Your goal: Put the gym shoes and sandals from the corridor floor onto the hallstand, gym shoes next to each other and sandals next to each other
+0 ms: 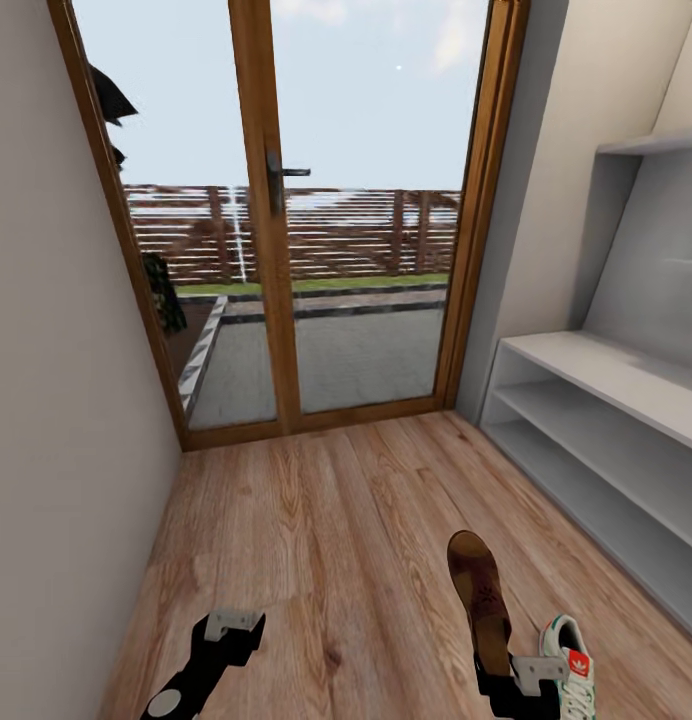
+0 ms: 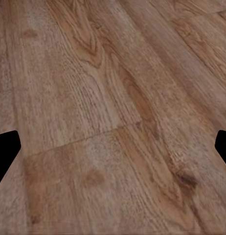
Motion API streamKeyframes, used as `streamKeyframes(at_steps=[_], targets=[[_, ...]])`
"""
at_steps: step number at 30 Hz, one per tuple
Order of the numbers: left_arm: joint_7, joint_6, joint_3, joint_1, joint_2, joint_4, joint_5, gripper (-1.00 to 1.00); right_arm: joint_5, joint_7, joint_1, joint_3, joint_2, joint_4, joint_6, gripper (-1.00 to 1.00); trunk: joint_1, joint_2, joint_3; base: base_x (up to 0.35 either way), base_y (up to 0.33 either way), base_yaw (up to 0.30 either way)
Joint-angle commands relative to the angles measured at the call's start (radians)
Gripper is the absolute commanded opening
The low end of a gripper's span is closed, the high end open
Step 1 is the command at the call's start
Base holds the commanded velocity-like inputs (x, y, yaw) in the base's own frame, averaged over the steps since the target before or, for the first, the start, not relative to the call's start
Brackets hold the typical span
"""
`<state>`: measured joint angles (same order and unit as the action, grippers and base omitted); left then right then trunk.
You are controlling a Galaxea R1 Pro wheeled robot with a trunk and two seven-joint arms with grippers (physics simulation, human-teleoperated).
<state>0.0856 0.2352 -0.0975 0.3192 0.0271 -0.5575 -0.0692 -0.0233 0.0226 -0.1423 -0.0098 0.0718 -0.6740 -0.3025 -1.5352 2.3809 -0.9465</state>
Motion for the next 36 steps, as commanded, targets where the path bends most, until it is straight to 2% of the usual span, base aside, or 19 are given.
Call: streamKeyframes(at_steps=[1,10,17,30,36], targets=[[0.001,0.004,-0.005,0.0,0.001,0.004,-0.008,1.0,-0.006,0.002,0.0,0.001,0.0,0.001,-0.003,-1.0,0.004,-0.007,0.002,0.0,0.0,0.0],[-0.001,0.006,-0.002,-0.01,0.002,0.022,-0.01,1.0,-0.005,0.002,0.0,0.002,0.0,0.002,-0.003,-1.0,0.039,-0.07,0.031,0.0,0.0,0.0],[-0.038,0.008,0.023,-0.03,0.005,0.028,-0.011,1.0,-0.004,0.001,0.0,0.002,0.0,0.003,-0.003,-1.0,0.065,-0.119,0.052,0.0,0.0,0.0],[-0.049,0.012,0.027,-0.035,0.005,0.042,-0.011,1.0,-0.004,0.002,0.0,0.003,-0.001,0.004,-0.003,-1.0,0.115,-0.21,0.093,0.0,0.0,0.0],[-0.049,0.04,0.027,-0.035,0.005,0.055,-0.011,1.0,-0.004,0.003,0.0,0.002,-0.001,0.005,-0.003,-1.0,0.138,-0.252,0.112,0.0,0.0,0.0]])
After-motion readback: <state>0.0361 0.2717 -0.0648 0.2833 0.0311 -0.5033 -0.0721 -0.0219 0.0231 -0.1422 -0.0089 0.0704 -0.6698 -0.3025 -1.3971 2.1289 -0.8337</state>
